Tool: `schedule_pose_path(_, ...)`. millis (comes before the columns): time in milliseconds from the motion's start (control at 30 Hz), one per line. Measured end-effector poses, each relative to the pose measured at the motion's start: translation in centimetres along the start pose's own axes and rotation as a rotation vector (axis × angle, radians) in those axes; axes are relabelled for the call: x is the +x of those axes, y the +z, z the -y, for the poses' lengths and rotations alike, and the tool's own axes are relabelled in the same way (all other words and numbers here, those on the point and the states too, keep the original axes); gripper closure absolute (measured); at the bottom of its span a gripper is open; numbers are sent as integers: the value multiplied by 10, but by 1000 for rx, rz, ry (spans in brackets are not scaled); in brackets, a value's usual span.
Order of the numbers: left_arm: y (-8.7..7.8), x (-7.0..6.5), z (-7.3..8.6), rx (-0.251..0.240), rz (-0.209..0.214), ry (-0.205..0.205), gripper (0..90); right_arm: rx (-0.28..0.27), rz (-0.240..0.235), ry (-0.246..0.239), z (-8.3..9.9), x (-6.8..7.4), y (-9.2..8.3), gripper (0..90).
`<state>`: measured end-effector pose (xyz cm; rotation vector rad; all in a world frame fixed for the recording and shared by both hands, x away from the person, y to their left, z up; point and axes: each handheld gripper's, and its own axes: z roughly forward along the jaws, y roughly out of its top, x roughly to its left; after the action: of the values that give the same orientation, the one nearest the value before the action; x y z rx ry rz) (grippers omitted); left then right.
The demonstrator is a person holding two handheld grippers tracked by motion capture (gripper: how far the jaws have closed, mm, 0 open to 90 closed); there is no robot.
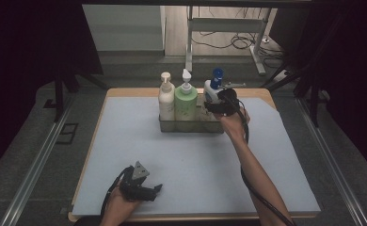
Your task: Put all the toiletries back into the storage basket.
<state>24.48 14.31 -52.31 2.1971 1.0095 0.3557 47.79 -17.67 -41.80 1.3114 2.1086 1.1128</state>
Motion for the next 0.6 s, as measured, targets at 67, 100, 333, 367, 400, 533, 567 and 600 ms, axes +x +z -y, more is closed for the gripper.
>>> schedule_pose_path(67,0,0,0,0,0,0,122,-4,-6,-1,0,0,-3,346)
schedule_pose_path(100,0,0,0,0,0,0,123,-6,-8,0,0,0,-5,346)
schedule_pose_path(333,0,0,0,0,0,0,122,-5,-15,-32,6,-1,-16,359)
schedule_pose_path(367,0,0,0,0,0,0,123,-3,-19,-33,8,-2,-18,380)
schedule_pose_path(400,0,0,0,0,0,0,123,2,-25,-29,9,-2,-19,395)
schedule_pose_path(533,0,0,0,1,0,0,122,10,-42,-26,18,-4,-23,422)
schedule_pose_path(567,0,0,0,1,0,0,122,14,-44,-23,20,-5,-24,430)
schedule_pose_path(600,0,0,0,1,0,1,122,16,-45,-26,22,-5,-25,440)
